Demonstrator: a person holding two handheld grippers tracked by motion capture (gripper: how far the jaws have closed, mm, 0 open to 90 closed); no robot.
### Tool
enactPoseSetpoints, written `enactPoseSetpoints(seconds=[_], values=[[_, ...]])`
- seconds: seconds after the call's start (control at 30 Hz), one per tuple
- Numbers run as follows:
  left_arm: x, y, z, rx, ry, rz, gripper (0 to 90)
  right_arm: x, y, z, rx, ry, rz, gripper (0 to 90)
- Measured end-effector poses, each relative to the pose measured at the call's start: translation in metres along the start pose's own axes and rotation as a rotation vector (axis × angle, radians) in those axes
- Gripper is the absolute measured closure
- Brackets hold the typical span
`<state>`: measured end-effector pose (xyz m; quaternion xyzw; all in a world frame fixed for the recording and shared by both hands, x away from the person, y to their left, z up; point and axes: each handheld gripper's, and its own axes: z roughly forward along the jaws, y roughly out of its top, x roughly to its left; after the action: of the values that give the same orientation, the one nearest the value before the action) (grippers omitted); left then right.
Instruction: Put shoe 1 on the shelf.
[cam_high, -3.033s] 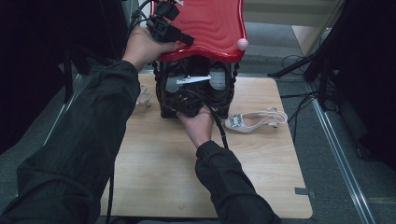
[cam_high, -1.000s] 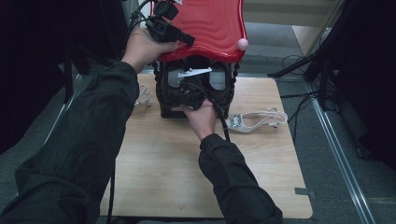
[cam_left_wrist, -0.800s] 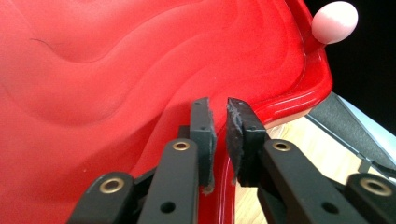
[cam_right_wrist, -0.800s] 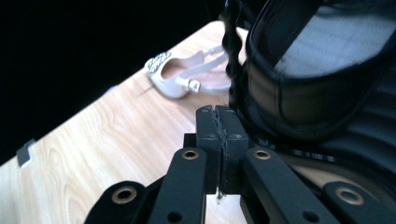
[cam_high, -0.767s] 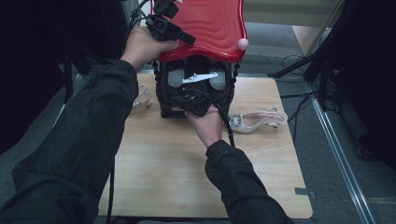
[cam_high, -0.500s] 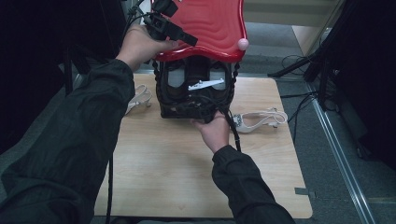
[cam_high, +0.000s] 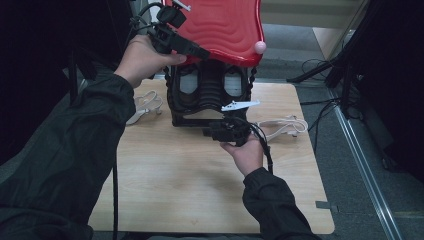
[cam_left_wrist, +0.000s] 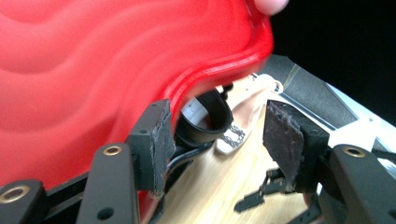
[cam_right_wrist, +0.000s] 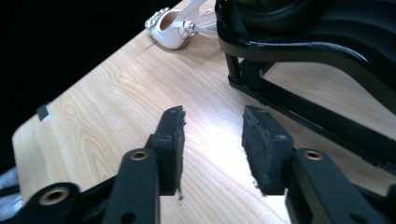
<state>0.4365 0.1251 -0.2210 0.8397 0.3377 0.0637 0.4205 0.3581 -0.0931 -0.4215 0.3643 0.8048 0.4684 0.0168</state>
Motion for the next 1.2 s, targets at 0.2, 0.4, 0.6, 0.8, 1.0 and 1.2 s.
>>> enactPoseSetpoints(seconds=[0.2,0.4,0.6,0.8,1.0,1.2], values=[[-0.005,-0.015,0.0,0.011,-0.02,-0.019,39.8,-0.004,-0.014,-0.013,-0.037,-0.014,0.019,54.9],[-0.007,-0.032,-0.004,0.026,-0.012,-0.019,39.4,-0.002,-0.027,-0.028,-0.081,-0.005,0.019,49.0],[-0.018,-0.058,-0.007,0.02,-0.013,-0.003,39.2,-0.001,-0.04,-0.042,-0.11,-0.029,0.014,42.3],[-0.023,-0.08,-0.006,0.003,-0.022,0.004,39.3,-0.001,-0.048,-0.048,-0.106,-0.053,-0.024,40.5],[-0.02,-0.105,0.002,0.002,-0.014,-0.02,39.7,-0.003,-0.052,-0.051,-0.101,-0.054,-0.042,40.6],[-0.013,-0.134,0.009,0.009,-0.017,-0.054,39.7,-0.007,-0.057,-0.055,-0.12,-0.051,-0.007,39.4]])
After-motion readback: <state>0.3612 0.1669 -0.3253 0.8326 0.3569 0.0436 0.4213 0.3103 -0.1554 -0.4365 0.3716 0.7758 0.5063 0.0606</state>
